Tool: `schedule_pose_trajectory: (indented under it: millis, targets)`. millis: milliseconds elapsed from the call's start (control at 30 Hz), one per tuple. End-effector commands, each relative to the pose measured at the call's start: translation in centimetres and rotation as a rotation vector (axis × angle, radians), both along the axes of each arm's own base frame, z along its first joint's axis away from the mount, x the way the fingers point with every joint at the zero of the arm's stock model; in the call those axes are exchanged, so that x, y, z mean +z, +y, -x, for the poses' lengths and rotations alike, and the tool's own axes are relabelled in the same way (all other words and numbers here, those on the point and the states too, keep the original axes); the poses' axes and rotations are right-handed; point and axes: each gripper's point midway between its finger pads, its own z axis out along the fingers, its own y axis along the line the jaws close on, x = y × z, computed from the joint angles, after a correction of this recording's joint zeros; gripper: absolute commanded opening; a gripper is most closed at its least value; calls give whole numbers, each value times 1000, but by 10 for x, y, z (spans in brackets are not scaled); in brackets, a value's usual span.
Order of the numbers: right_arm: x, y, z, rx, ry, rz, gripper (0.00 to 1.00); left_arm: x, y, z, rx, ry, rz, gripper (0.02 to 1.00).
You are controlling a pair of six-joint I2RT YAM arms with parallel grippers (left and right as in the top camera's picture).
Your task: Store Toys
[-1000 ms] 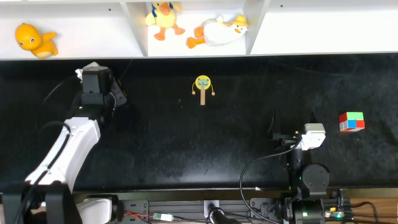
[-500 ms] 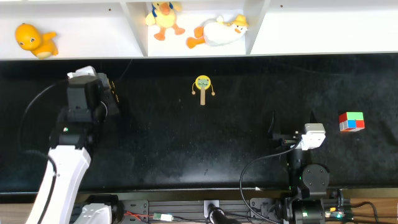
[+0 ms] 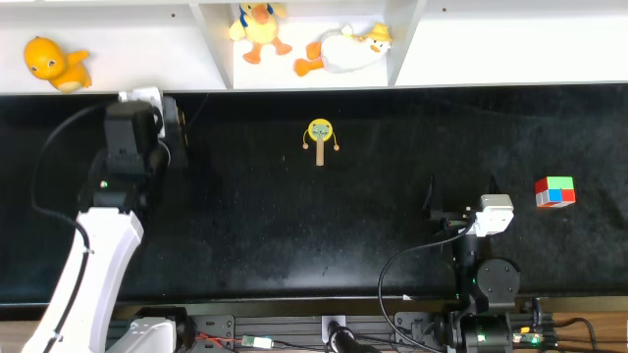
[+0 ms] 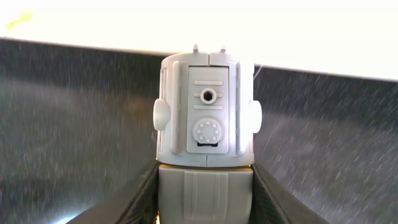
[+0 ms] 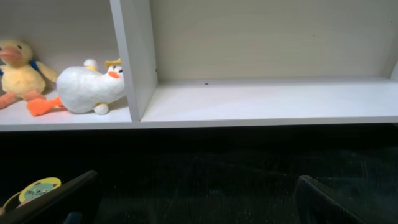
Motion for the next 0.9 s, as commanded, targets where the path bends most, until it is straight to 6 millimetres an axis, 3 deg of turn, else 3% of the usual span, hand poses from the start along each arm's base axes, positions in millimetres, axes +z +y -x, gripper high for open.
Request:
schedule_pose_trajectory:
  millis: [33,167,500,900]
  targets:
    - [-3,1,0,6,-1,-7,996,40,-9,-29,-47,-89,2,360]
    - [-3,1,0,6,-1,-7,993,52,-14,-55,-77,-105,2,356]
    - [-3,1,0,6,-1,-7,996,49,-17,-98,-84,-133,8,354]
    - [-3,1,0,6,-1,-7,996,35,-20,-119,-94,-152,16,362]
